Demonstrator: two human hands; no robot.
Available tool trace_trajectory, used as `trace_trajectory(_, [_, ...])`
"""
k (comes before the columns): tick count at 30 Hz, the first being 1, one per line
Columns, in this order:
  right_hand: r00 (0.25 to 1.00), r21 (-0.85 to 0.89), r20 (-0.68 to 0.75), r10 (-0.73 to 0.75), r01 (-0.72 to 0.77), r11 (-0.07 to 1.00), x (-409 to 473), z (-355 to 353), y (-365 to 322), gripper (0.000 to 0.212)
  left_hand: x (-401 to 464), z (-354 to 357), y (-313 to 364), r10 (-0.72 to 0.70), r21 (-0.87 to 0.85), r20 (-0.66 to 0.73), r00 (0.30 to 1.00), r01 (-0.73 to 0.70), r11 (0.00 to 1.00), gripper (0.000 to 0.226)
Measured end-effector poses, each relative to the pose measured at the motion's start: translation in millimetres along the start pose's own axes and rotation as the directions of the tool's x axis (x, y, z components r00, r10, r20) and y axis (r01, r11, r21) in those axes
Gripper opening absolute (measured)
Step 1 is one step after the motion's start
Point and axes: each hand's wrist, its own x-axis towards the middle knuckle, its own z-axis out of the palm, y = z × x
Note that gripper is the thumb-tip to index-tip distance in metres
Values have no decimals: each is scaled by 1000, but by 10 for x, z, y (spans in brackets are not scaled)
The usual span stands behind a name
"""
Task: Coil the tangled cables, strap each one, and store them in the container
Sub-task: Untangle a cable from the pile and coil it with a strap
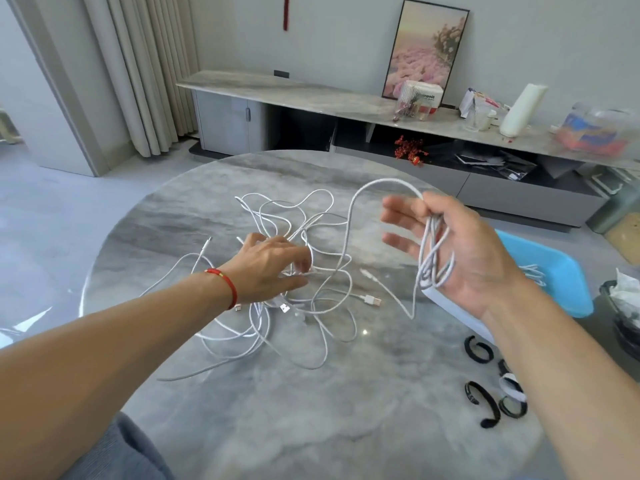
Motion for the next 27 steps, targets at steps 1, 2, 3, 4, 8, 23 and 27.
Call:
trace_trajectory(1, [1000, -39, -16, 4, -5, 999, -14, 9, 10, 34, 3, -15, 19, -25, -19, -27, 999, 24, 1000, 14])
trace_trajectory(2, [999, -71, -36, 4, -7, 997, -25, 19, 26, 37, 9, -21, 38, -40, -14, -46, 998, 40, 999, 11])
trace_trajectory(3, [999, -88, -44, -4, 0, 996, -27, 31, 36, 39, 26, -25, 52, -47, 10, -47, 998, 47, 999, 9])
trace_trajectory(4, [999, -92, -46, -16, 12, 996, -30, 41, 41, 42, 33, -25, 71, -54, 38, -26, 998, 55, 998, 8])
trace_trajectory(8, [999, -72, -27, -45, 43, 996, -46, 74, 11, 48, 86, -34, 271, 18, 53, -38, 999, -16, 998, 36])
trace_trajectory(23, [972, 361, -215, -98, 172, 916, 11, -91, -92, 40, 83, 126, 376, -57, -118, 131, 990, 73, 990, 21])
trace_trajectory(27, [970, -77, -241, 8, -27, 997, 26, -82, 50, 30, 121, 49, 395, -4, -173, -30, 1000, -1, 985, 17])
